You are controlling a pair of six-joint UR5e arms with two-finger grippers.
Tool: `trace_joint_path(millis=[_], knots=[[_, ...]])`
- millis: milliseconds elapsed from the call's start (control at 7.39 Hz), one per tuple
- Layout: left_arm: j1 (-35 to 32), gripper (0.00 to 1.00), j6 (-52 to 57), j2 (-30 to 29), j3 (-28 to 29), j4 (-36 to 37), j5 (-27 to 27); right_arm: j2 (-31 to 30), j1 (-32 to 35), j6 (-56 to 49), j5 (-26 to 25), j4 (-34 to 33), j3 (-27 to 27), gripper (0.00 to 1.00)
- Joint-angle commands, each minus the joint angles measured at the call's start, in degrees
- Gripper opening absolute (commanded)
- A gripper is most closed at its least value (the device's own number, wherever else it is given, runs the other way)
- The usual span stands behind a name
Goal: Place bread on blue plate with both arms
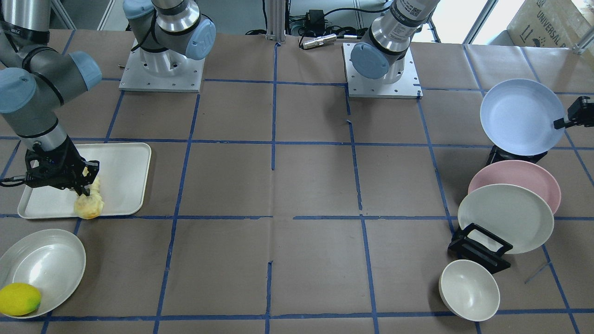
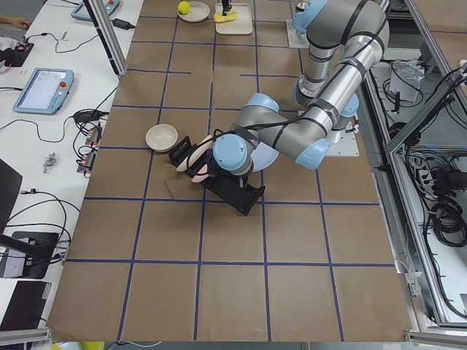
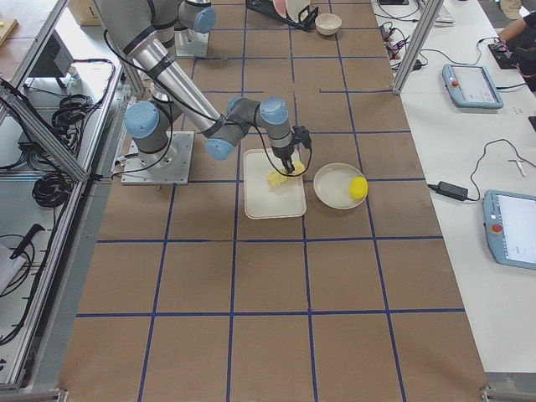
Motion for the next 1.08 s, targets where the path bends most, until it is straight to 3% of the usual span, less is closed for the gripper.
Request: trace_joint_path(millis=[0,135,406,541,947], knots=[[-6.61,0.02,-7.23,2.85,-1.19,-1.37,0.13,-1.77,0.3,-0.9,0.12,1.77,-3.94,0.08],[-8.55,0.02,-11.71,4.25,-2.42,-2.16,-0.48,-2.22,0.65,-0.29,0.56,11.1,-9.28,0.08],[-15.38,0.02,-22.85,6.19,-6.02,-1.99,-3.72,-2.48,0.74,-0.03,0.74,18.62,-13.8,0.08],[-21.17,0.02,-30.4,6.2,-6.9,-1.64,-7.31,-3.44,1.01,1.54,1.09,23.1,-16.16,0.08],[-36.99,0.02,-45.2,5.32,-7.09,3.27,-9.35,-3.45,5.82,11.52,0.13,42.25,-29.42,0.08]])
